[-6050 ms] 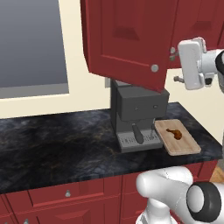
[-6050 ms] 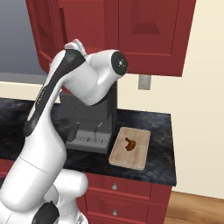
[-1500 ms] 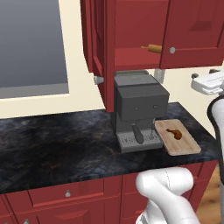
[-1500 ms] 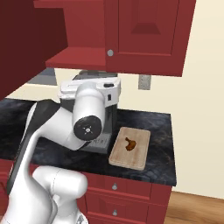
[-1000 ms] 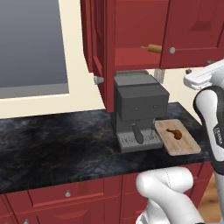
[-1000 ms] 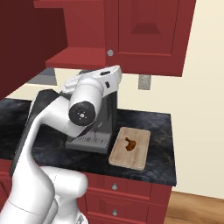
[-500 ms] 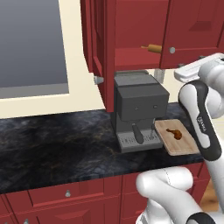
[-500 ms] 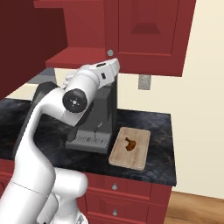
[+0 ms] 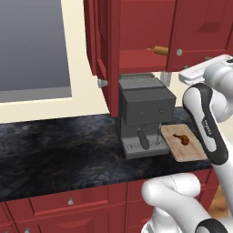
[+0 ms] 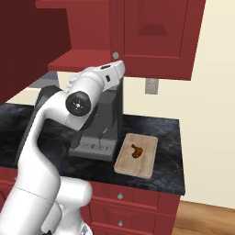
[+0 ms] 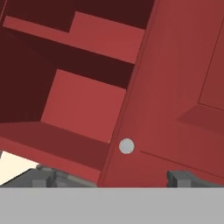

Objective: Open the cabinet, retrieve the rolling pin, and place it next to the meat on the cutting board to prepare for tenderizing.

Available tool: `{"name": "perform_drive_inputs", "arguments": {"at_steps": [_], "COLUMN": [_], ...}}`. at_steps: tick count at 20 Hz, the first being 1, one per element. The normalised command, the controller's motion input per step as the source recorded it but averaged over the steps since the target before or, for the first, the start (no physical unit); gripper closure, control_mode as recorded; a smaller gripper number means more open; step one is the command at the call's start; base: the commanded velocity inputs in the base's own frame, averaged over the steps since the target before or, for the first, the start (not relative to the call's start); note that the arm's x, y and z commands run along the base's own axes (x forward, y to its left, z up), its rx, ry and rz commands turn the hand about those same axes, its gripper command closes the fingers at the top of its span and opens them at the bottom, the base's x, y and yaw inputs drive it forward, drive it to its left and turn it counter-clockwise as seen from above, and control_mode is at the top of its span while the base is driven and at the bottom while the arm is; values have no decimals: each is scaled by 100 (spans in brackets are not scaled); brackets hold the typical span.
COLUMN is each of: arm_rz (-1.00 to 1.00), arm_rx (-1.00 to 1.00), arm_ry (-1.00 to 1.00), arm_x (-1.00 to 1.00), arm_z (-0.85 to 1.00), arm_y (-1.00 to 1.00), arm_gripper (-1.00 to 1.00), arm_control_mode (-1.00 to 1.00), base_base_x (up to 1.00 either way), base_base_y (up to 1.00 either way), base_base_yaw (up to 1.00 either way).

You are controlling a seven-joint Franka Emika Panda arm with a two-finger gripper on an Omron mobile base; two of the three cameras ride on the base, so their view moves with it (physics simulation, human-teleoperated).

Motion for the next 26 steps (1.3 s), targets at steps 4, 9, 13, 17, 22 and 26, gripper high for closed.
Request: {"name": "perform_drive_inputs", "arguments": {"at_steps": [4,9,13,17,22,26], "arm_rz": [0,0,1,6,5,4], "arm_rx": [0,0,1,2,1,1], "arm_ry": [1,8,7,12,8,6], "arm_x": [47,58,44,30,30,26], "arm_z": [-1,0,0,4,2,11], "arm_y": [8,4,-17,-37,-22,-2], "arm_gripper": [-100,-100,-100,-100,-100,-100], "arm_control_mode": [-100,-100,-100,-100,-100,-100], "base_base_x": [0,0,0,0,0,0], "base_base_y": [0,0,0,0,0,0], "base_base_yaw": [0,0,0,0,0,0]}}
